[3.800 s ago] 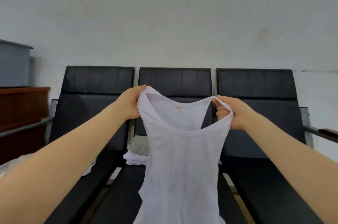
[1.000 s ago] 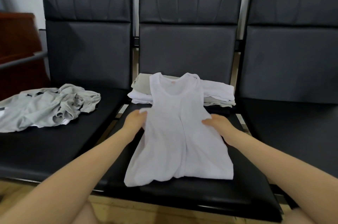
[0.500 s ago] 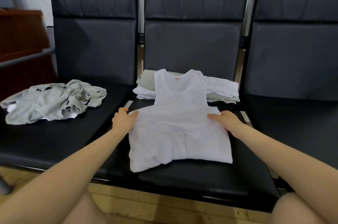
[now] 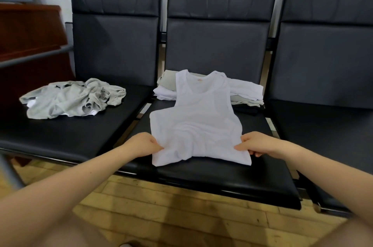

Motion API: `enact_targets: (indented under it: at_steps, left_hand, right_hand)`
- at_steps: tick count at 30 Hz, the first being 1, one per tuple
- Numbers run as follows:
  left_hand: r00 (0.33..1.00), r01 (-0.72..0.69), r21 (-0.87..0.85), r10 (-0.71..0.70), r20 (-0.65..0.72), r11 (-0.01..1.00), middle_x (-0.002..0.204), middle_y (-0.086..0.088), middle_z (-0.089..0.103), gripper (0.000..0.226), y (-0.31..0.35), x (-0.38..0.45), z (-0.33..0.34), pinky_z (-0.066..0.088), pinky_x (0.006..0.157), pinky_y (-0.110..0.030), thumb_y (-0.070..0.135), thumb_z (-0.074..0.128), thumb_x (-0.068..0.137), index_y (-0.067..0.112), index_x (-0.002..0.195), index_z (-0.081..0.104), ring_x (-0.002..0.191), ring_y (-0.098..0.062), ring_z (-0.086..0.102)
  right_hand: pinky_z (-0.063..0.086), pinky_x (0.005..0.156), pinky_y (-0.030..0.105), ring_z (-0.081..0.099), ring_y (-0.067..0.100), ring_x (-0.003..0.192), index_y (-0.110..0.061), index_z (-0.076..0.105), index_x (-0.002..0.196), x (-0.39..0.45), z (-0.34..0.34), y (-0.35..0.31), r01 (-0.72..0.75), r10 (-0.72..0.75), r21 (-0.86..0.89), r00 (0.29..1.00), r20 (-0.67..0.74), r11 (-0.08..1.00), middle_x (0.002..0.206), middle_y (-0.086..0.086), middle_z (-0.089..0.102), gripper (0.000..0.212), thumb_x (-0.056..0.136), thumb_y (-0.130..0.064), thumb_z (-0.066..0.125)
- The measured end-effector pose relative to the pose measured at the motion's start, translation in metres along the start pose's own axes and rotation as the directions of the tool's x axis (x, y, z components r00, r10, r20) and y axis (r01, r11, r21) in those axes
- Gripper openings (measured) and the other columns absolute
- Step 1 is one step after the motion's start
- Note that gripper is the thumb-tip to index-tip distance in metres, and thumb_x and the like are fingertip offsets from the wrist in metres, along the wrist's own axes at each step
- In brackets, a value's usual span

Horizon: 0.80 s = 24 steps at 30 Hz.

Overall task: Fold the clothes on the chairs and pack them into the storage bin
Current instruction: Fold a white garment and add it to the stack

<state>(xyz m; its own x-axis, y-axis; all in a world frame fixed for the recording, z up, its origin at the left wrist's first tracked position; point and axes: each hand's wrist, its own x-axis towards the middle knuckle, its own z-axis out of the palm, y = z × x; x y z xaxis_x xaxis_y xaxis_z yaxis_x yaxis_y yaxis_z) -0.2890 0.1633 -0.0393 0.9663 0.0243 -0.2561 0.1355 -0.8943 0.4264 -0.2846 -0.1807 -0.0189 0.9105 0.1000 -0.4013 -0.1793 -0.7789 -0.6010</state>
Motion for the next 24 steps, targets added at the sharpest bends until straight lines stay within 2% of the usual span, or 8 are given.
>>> enact_targets:
  at_steps: [3,5,9,13,17,19,21,24]
  left_hand:
    - [0.994,-0.052,0.047,0.056,-0.093,0.998,0.066,0.000,0.042,0.030,-0.003,-0.009,0.006,0.029,0.060,-0.030,0.025,0.050,0.087,0.017,0.060,0.038,0.064,-0.016,0.038]
    - [0.986,-0.026,0.086,0.040,-0.163,0.996,0.070,0.001,0.047,0.024,0.001,-0.015,0.007,0.031,0.056,-0.027,0.025,0.045,0.091,0.015,0.069,0.043,0.064,-0.016,0.042]
    - [0.973,0.009,0.160,0.028,-0.231,0.987,0.073,0.003,0.045,0.041,0.012,-0.024,0.011,0.034,0.056,-0.029,0.053,0.047,0.091,0.014,0.082,0.041,0.071,-0.017,0.048]
    - [0.972,-0.005,0.250,0.063,-0.224,0.968,0.064,0.003,0.041,0.045,0.008,-0.020,0.014,0.029,0.050,-0.026,0.055,0.050,0.090,0.016,0.069,0.041,0.059,-0.012,0.041]
    - [0.971,-0.057,0.184,0.097,-0.219,0.981,0.064,0.001,0.045,0.036,-0.002,-0.011,0.017,0.030,0.052,-0.027,0.039,0.047,0.094,0.016,0.066,0.042,0.058,-0.014,0.041]
    - [0.957,-0.116,0.073,0.131,-0.261,0.991,0.071,-0.003,0.048,0.029,-0.004,-0.008,0.017,0.031,0.057,-0.029,0.032,0.046,0.095,0.012,0.074,0.045,0.062,-0.016,0.042]
    - [0.916,-0.240,-0.213,0.148,-0.374,0.947,0.074,-0.006,0.050,0.027,0.002,-0.009,0.014,0.033,0.060,-0.030,0.026,0.048,0.096,0.003,0.082,0.050,0.066,-0.016,0.043]
    - [0.859,-0.373,-0.616,0.006,-0.513,0.694,0.081,-0.002,0.052,0.020,0.018,-0.007,-0.006,0.037,0.068,-0.026,0.020,0.046,0.097,0.005,0.086,0.055,0.073,-0.011,0.045]
  right_hand:
    - [0.052,0.070,0.025,0.062,0.016,0.083,-0.013,0.061,0.092,-0.008,0.003,-0.003,0.133,-0.113,0.230,0.989,-0.099,0.964,0.097,0.004,0.066,0.008,0.094,-0.019,0.056]
    - [0.052,0.085,0.037,0.063,0.023,0.095,-0.012,0.060,0.099,-0.010,0.000,-0.008,0.167,-0.102,0.410,0.979,-0.175,0.897,0.108,0.008,0.066,0.010,0.097,-0.018,0.053]
    - [0.053,0.083,0.035,0.065,0.024,0.099,-0.003,0.059,0.112,-0.018,-0.003,-0.008,0.169,-0.082,0.634,0.983,-0.164,0.755,0.115,0.013,0.066,0.021,0.096,-0.015,0.054]
    - [0.056,0.078,0.034,0.069,0.024,0.097,-0.004,0.062,0.118,-0.017,0.008,0.006,0.037,0.014,0.646,0.997,-0.073,0.763,0.107,0.008,0.071,0.038,0.085,-0.021,0.071]
    - [0.056,0.071,0.028,0.068,0.021,0.092,-0.007,0.065,0.110,-0.016,0.015,0.011,-0.064,0.069,0.458,0.998,0.007,0.887,0.104,0.007,0.072,0.040,0.077,-0.023,0.079]
    - [0.052,0.068,0.025,0.064,0.020,0.088,-0.007,0.065,0.108,-0.019,0.015,0.006,-0.070,0.062,0.298,0.997,0.037,0.952,0.102,0.007,0.069,0.037,0.076,-0.021,0.079]
    - [0.050,0.073,0.021,0.063,0.015,0.090,-0.007,0.066,0.112,-0.022,0.012,0.000,0.014,-0.026,0.230,0.999,0.046,0.973,0.104,0.004,0.068,0.035,0.080,-0.019,0.074]
    - [0.046,0.102,0.033,0.063,0.019,0.109,-0.006,0.064,0.121,-0.023,0.002,-0.012,0.246,-0.197,0.446,0.968,-0.154,0.860,0.118,0.006,0.068,0.033,0.090,-0.018,0.062]
